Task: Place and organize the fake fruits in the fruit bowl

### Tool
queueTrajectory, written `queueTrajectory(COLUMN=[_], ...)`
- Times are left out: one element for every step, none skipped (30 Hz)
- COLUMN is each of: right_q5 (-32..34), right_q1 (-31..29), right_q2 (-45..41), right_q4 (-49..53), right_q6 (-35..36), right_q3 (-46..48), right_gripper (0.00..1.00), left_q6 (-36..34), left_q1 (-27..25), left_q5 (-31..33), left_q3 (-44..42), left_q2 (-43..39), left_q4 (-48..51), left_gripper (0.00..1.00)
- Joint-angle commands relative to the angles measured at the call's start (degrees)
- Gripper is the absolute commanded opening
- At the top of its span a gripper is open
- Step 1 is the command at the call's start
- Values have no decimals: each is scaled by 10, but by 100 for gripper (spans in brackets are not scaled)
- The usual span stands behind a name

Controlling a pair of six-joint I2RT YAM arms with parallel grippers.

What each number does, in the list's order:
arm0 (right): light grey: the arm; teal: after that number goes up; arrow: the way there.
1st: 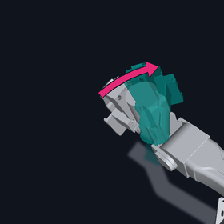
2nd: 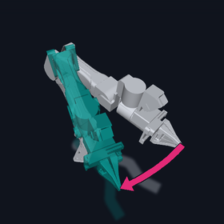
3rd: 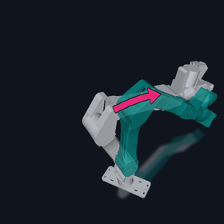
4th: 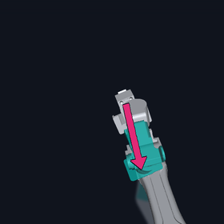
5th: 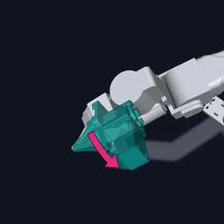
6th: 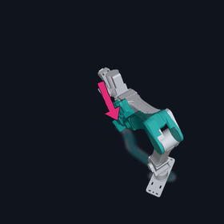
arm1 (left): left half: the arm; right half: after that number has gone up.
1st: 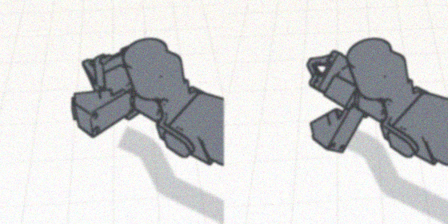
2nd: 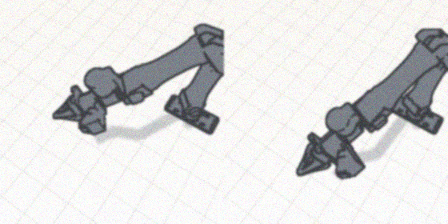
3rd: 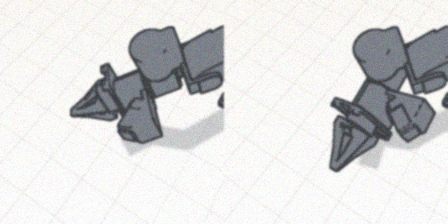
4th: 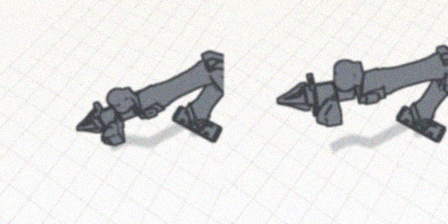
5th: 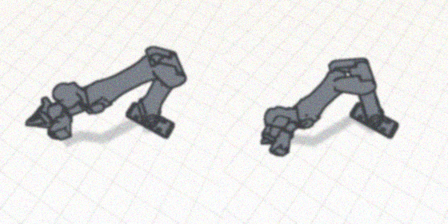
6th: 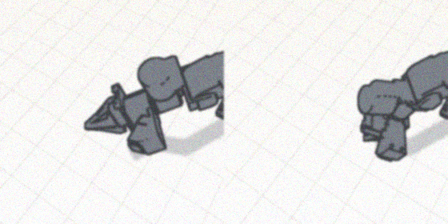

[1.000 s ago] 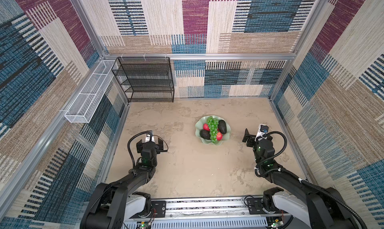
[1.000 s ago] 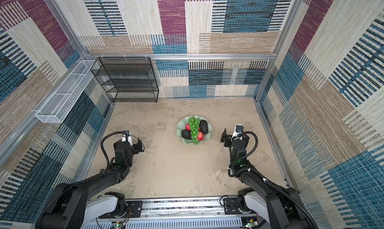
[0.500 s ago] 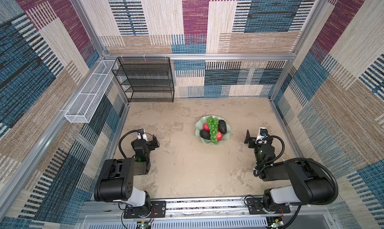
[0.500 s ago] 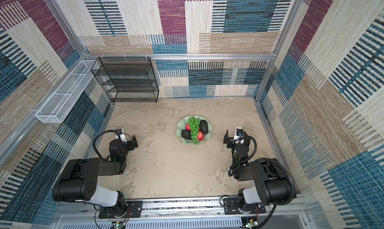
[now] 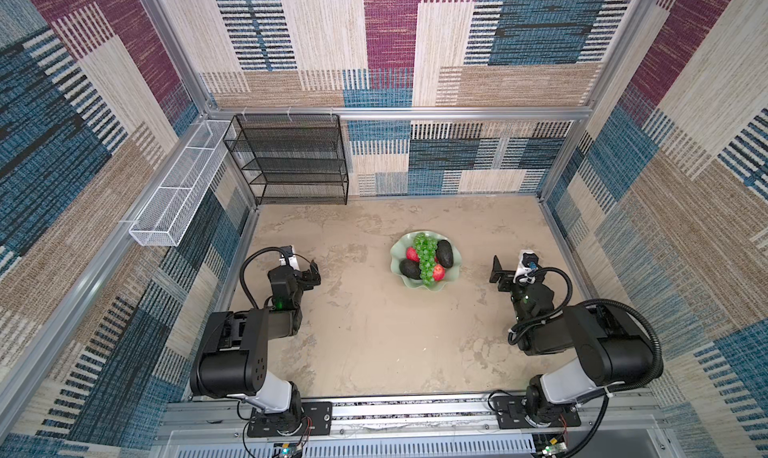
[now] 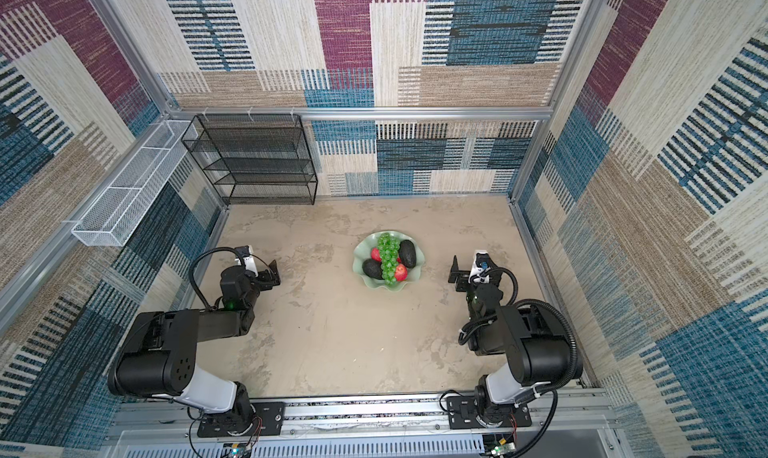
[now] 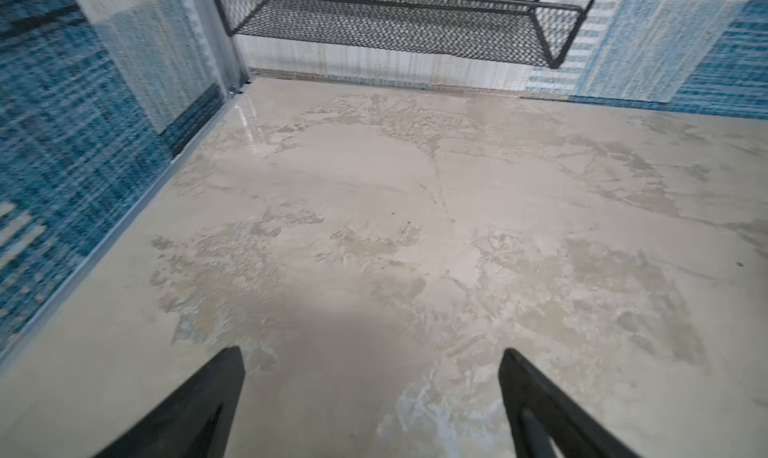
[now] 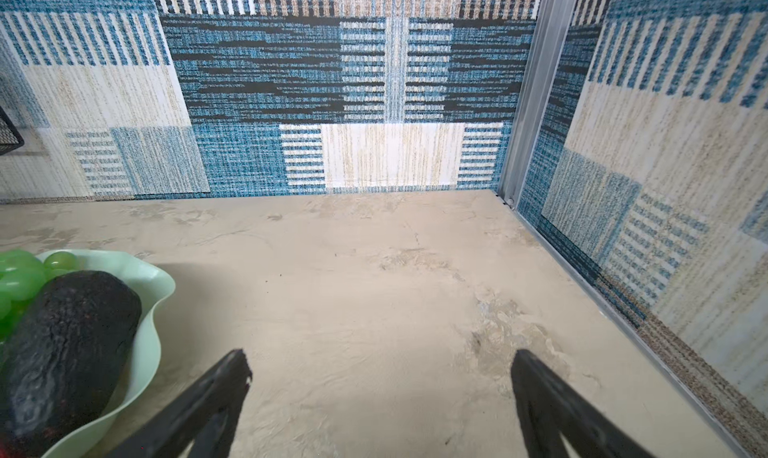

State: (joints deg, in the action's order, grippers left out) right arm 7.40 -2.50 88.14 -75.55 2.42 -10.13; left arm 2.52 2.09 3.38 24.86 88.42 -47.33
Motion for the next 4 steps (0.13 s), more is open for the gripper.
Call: queueTrajectory(right_q5=[-6,-6,-1,16], right_q1=[0,0,0,0], right_q2=[0,0,-1,-1], right_q4=[-15,-12,-14,-19], right_q6=[-6,-7,-8,-13], right_q3=[-3,-4,-3,-1], right_gripper=[100,100,100,100], left_q6=[-24,-25,-25,-30], left_q1=[0,0,0,0], left_q5=[-33,-33,-37,-53], left_q3=[4,1,-5,-21], left_q2=[1,0,-3,-8], left_q4=[17,14,4,-19], left_gripper=[99,99,99,99])
